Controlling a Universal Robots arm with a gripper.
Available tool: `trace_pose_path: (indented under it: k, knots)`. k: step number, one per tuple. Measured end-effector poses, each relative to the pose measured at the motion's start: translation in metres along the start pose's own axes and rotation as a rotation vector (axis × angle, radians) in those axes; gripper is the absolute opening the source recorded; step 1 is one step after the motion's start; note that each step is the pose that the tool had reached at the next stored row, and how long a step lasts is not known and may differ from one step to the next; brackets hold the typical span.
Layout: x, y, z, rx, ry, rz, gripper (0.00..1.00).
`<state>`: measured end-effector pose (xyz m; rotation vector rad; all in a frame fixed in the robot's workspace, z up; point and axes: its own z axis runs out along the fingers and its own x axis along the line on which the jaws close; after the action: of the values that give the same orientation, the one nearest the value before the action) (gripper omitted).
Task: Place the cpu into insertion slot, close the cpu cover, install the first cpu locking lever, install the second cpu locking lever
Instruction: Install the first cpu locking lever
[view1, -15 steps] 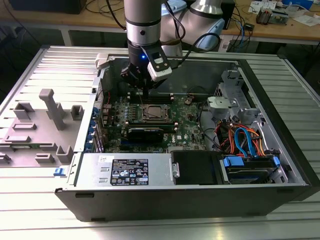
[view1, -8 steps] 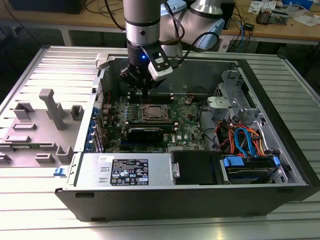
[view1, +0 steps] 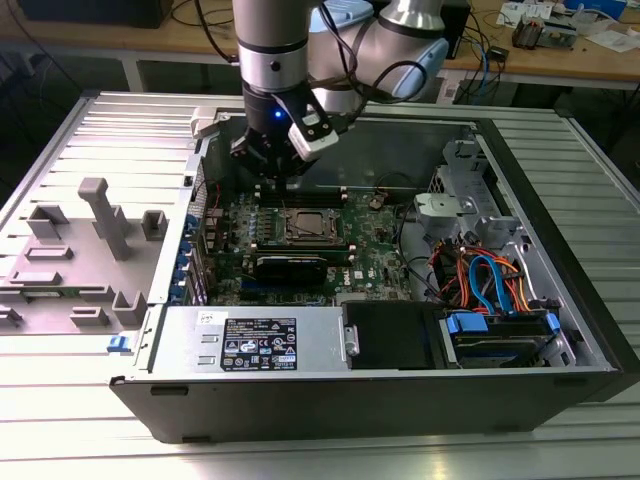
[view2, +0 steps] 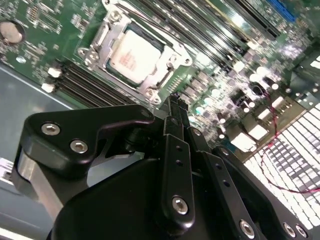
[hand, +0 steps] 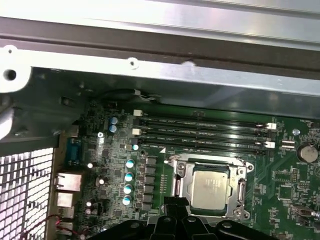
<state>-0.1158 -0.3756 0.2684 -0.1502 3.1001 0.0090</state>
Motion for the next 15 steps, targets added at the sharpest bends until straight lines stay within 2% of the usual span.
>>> trace_pose_path:
  k: [4,7,9,15]
  knots:
    - [0.0106,0.0018,-0.0001,0.0002,-0.0011,0.003,0.11]
    - [0.0122,0.0021,0.0001,0.0009,-0.0011,0.024,0.11]
    - [0.0164,0.0025,0.0000,-0.0002,-0.0011,0.025,0.11]
    - [0.0175,0.0073,0.0006,-0.0004,-0.0012,0.025,0.11]
